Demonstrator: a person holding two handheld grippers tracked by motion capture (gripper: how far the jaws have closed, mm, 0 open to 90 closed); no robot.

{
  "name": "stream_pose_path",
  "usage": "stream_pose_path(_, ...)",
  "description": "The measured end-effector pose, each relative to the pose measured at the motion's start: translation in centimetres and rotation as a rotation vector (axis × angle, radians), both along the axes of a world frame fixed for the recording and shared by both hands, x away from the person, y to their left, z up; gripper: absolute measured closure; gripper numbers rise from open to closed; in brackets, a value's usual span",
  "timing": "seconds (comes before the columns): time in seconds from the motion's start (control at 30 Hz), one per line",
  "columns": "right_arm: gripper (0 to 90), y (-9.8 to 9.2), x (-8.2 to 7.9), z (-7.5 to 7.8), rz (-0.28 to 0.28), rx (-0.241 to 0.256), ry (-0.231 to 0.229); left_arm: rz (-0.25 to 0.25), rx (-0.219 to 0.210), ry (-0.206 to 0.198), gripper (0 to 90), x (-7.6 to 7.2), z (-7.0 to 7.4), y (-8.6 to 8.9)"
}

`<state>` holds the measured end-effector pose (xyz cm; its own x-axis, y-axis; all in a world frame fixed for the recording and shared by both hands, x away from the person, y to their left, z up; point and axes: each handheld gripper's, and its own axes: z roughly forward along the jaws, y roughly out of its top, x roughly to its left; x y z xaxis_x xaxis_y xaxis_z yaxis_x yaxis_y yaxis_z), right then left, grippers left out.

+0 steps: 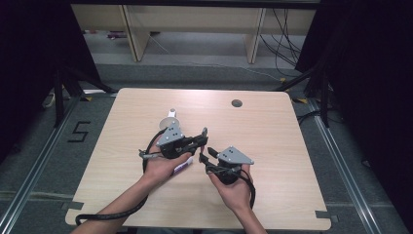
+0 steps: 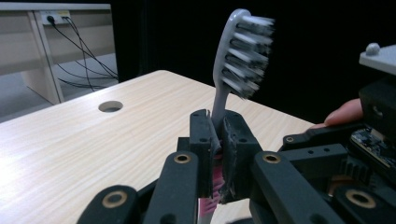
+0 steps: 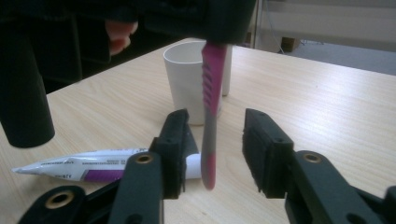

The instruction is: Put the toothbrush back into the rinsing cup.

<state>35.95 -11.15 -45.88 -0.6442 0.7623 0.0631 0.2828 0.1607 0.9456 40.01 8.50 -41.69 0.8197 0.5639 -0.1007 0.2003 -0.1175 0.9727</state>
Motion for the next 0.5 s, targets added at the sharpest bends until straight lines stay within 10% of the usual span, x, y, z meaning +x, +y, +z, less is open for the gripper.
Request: stream_pose_path(0.5,48.5,-1.7,-0.1,-0.6,0.0,-0.021,0.021,0.073,-0.033,-0.047,83.3,1.1,1.6,2.2)
